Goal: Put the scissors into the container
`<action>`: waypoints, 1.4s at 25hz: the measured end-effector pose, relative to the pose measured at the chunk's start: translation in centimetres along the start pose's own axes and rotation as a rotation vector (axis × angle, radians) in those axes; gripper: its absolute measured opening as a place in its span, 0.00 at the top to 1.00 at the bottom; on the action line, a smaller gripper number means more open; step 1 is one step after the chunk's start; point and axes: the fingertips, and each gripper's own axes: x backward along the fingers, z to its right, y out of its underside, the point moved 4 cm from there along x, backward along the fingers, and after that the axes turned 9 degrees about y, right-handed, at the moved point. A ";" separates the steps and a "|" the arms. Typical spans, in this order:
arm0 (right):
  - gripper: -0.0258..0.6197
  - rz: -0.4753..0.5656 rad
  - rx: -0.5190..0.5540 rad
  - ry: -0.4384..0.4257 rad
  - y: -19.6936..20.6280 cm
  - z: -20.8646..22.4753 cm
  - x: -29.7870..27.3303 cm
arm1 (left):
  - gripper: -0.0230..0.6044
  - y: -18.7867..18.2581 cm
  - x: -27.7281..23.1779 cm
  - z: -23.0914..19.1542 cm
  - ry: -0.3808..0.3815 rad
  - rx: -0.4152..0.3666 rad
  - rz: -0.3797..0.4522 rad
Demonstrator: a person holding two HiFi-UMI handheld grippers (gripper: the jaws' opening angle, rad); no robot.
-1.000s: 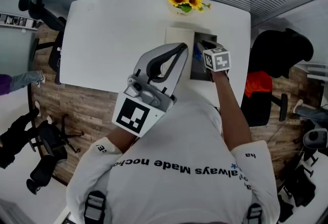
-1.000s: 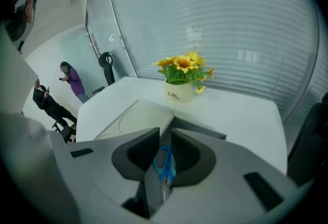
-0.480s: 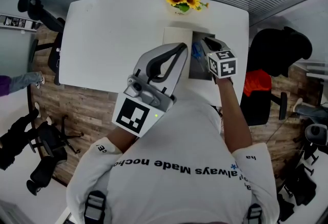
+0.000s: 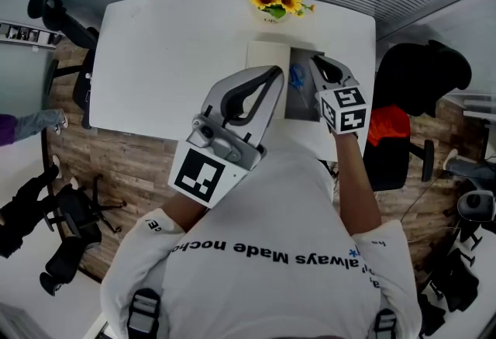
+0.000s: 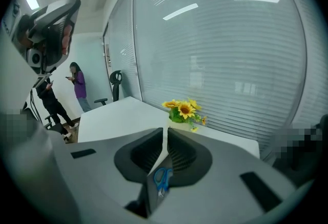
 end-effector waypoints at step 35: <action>0.95 0.287 0.085 -0.010 -8.3 -2.6 12.2 | 0.93 0.4 -0.3 0.2 0.009 0.018 -0.006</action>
